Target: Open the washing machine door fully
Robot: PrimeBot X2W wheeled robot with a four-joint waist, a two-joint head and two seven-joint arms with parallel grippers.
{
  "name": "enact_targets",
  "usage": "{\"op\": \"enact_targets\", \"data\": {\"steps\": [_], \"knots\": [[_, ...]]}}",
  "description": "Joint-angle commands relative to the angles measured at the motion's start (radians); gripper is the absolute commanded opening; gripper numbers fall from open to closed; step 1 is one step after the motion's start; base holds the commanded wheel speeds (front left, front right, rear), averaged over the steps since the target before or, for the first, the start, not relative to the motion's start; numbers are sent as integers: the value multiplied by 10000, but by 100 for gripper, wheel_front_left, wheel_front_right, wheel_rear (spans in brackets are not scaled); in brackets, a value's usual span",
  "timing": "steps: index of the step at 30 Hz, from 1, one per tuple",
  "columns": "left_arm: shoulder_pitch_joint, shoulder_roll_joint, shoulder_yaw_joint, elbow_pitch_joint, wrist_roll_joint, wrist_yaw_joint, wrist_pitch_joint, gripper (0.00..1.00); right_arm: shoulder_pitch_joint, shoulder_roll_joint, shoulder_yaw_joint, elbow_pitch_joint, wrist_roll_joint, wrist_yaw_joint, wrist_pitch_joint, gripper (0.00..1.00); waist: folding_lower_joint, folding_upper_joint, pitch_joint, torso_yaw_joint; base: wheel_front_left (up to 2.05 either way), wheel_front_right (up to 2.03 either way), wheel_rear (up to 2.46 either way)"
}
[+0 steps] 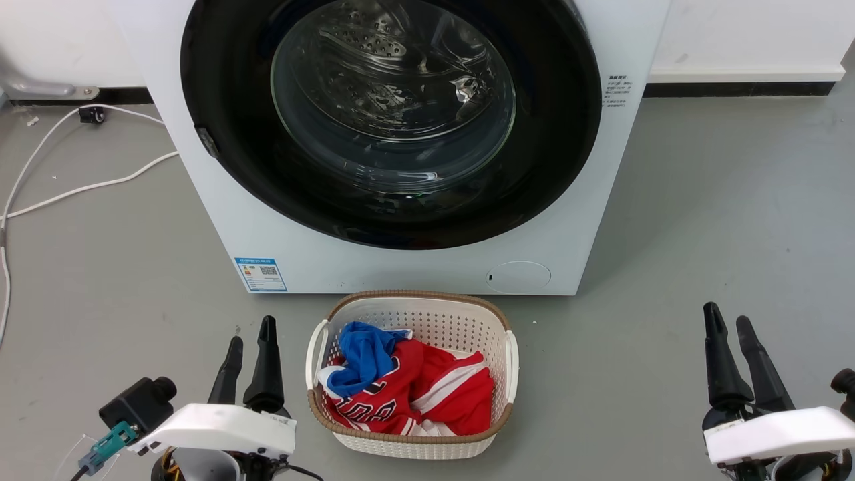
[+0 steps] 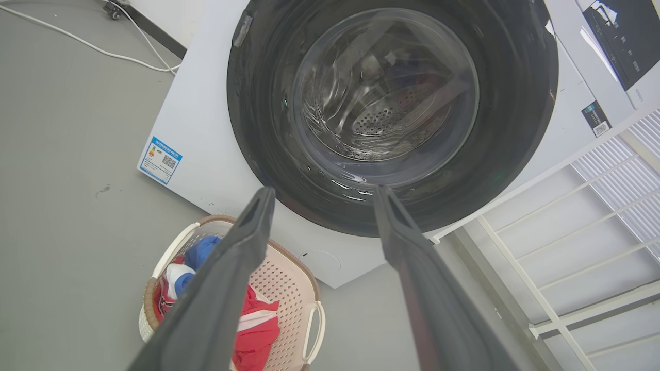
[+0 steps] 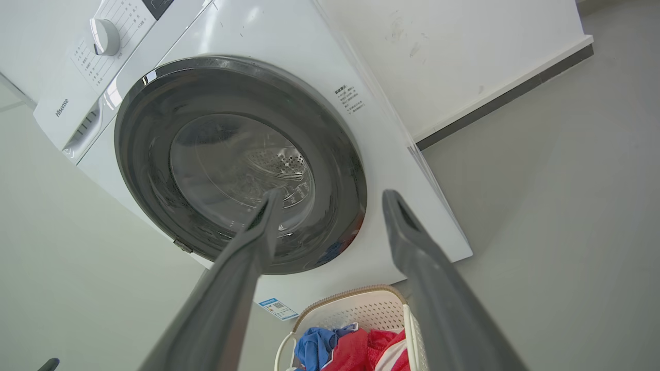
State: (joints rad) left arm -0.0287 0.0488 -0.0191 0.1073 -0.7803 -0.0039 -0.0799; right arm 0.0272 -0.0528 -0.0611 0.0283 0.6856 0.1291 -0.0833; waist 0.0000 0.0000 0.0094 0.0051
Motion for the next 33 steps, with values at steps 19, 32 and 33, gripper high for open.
{"op": "enact_targets", "data": {"steps": [19, 32, 33], "knots": [[156, 73, -501, -533, 2539, 288, -618, 100, 343, 3, -123, -672, -2223, 21, -615, 100, 0, 0, -24, 0, 0, 0, 0], [319, 70, -743, -563, 3872, 430, -955, 100, 592, 11, -95, -958, -3353, 23, -946, 100, 0, 0, -2, 32, 0, 0, 0], [328, 69, -757, -566, 3973, 444, -976, 100, 624, 11, -111, -951, -3386, 22, -959, 100, 0, 0, -1, 32, 0, 0, 0]]}}
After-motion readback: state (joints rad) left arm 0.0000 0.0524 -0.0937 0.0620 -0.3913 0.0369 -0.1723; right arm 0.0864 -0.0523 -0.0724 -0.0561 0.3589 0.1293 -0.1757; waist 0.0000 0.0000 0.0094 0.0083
